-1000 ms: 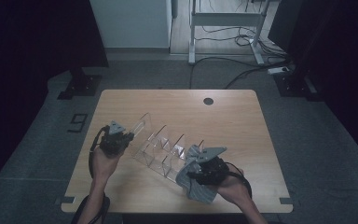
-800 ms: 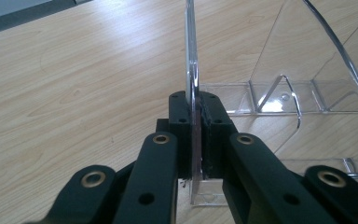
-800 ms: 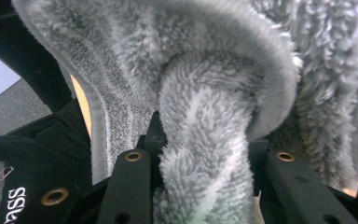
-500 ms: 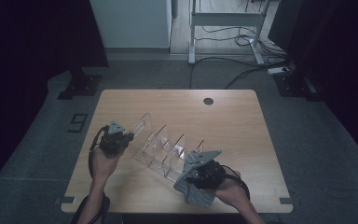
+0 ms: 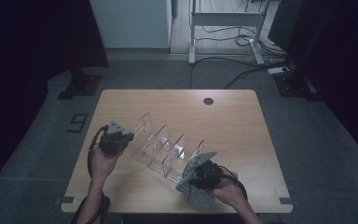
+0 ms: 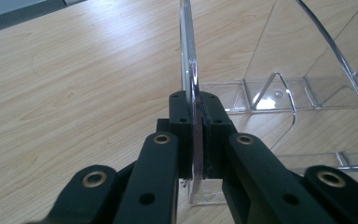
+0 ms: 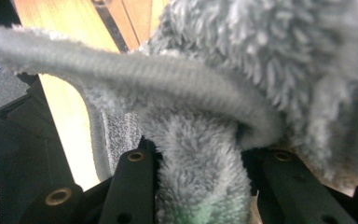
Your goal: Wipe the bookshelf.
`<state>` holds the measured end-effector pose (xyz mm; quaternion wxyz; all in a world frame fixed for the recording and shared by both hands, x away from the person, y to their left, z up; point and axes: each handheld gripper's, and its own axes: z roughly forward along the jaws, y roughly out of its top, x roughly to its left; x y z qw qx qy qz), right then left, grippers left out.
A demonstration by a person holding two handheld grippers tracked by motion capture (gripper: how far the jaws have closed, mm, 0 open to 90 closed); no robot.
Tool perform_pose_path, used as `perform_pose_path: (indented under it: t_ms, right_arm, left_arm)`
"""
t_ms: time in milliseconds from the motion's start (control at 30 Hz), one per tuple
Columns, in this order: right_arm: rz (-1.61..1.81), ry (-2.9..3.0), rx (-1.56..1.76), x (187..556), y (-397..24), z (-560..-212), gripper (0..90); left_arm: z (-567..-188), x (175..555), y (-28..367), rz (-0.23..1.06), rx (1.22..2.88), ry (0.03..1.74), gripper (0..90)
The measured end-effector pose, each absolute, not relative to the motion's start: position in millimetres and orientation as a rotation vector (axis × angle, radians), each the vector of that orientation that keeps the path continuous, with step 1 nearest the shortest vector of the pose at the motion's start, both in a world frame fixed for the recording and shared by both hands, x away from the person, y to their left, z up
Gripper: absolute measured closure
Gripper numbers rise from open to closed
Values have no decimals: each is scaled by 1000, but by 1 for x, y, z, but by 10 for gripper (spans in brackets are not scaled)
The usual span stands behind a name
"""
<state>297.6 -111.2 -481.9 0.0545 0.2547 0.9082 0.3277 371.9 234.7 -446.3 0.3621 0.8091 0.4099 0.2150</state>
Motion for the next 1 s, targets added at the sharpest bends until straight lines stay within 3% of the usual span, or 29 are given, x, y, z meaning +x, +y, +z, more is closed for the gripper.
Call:
perform_pose_path:
  t_ms: [1000]
  right_arm:
    - [1003, 2607, 955, 336, -139, -484, 657]
  left_arm:
    - [-446, 372, 236, 561, 2098, 1025, 854]
